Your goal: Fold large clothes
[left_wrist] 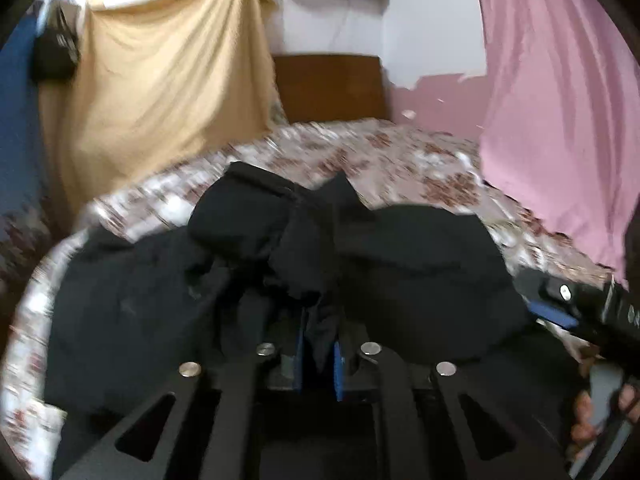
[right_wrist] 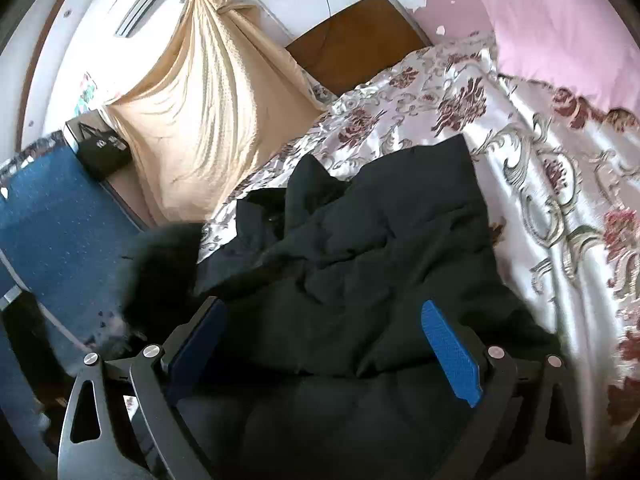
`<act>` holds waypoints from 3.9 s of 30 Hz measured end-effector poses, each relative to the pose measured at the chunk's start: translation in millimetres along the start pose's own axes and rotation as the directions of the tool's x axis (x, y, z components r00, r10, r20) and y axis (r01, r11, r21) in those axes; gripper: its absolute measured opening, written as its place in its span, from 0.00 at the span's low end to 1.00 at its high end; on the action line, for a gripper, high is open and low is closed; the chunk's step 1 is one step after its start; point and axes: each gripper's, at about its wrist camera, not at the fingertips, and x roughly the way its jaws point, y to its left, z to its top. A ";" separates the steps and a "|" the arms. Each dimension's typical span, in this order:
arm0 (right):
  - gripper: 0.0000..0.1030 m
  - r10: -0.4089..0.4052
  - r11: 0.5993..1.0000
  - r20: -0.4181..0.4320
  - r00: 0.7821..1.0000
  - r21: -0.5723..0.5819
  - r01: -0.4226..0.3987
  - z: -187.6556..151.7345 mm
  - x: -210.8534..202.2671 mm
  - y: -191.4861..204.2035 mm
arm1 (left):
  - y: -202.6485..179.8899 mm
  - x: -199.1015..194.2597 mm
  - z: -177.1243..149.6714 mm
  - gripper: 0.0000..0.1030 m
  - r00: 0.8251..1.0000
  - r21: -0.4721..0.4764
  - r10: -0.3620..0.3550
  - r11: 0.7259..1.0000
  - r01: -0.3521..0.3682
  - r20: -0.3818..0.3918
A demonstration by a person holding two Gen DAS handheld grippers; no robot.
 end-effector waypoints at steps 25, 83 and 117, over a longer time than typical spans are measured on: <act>0.90 0.182 0.983 -0.149 0.972 0.012 -0.182 -32.6 42.4 16.1 | 82.1 -38.8 -30.5 0.93 0.997 -0.324 0.075 0.944 -0.062 0.027; 0.51 -0.254 0.916 -0.140 0.957 -0.351 0.192 -14.9 67.5 13.9 | 151.6 50.1 -62.0 1.00 0.938 -0.259 0.242 0.916 -0.305 -0.248; 0.89 -0.228 0.973 -0.002 0.974 0.023 0.228 116.4 263.9 52.8 | 148.2 216.2 155.0 1.00 0.984 -0.305 0.085 0.943 -0.130 -0.156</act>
